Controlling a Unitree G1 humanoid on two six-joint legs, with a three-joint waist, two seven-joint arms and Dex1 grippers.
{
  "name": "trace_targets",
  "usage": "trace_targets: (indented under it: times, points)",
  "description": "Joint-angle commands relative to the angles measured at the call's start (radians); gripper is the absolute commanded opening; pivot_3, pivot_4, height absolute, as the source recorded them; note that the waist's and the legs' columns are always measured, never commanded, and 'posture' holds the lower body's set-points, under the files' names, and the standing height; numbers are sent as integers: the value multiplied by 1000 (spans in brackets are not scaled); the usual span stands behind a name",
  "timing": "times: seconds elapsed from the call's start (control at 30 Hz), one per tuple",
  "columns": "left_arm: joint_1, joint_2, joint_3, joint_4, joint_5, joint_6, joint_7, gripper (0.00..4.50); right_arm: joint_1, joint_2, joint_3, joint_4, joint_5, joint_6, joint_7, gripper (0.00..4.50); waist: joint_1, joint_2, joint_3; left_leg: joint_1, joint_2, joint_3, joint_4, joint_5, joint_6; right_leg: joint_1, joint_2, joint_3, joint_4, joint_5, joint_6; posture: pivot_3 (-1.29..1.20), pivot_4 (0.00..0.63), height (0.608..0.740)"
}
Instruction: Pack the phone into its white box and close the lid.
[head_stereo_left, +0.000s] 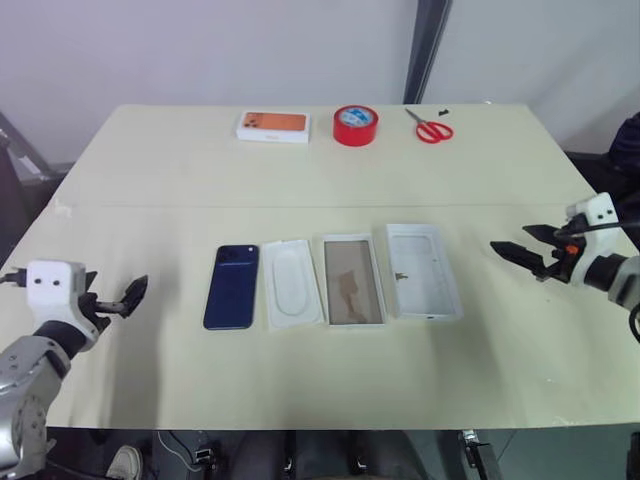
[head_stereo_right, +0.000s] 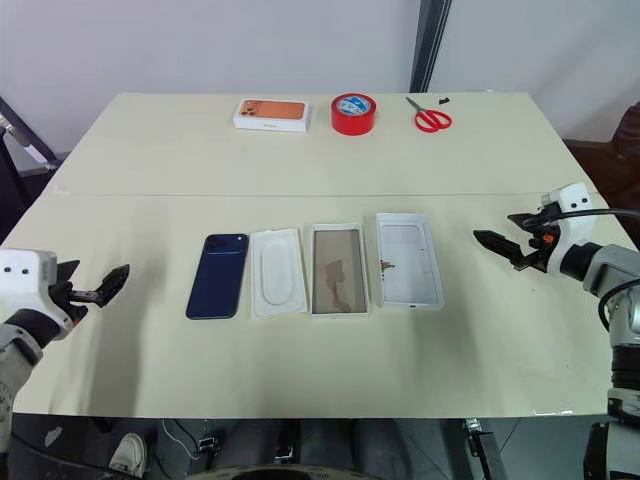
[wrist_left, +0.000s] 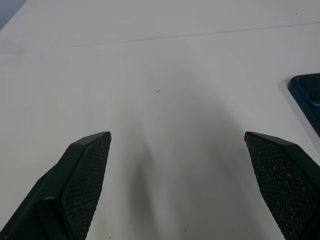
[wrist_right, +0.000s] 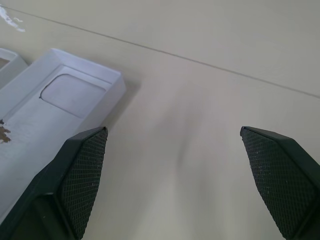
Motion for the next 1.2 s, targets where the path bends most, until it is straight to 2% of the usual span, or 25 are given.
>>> trace_targets:
  times: [0.03,0.43,0.73,0.83,0.93,1.2]
  points:
    - [1,-10,29,-47,-11,-2,21,4500,-17,-30,-12,-2,-2,-18,12,4453,1,0,0,0,0,0,0,0,0,0,0,0,0,0,0,0,150,725]
    - [-33,-37,-28,-125,-63,65,40,4500,-16,-5,28,-137,16,28,6,4453,0,0,0,0,0,0,0,0,0,0,0,0,0,0,0,0,150,725]
    - [-175,-48,-260,-243,-170,243,44,4500,15,40,122,-410,49,79,1,4453,2,0,0,0,0,0,0,0,0,0,0,0,0,0,0,0,150,725]
    - [-243,-89,-348,-266,-188,350,120,4500,28,56,159,-493,64,91,1,4453,3,0,0,0,0,0,0,0,0,1,0,0,0,0,0,0,150,725]
    - [-315,-145,-384,-292,-241,495,190,4500,22,63,179,-557,88,108,3,4453,3,0,0,0,0,0,1,0,0,1,0,0,0,0,0,0,150,725]
    - [-430,-339,-276,-295,-361,816,354,4500,-4,60,213,-572,95,92,21,4453,3,-1,1,0,0,0,2,0,0,1,2,-1,1,0,1,0,150,725]
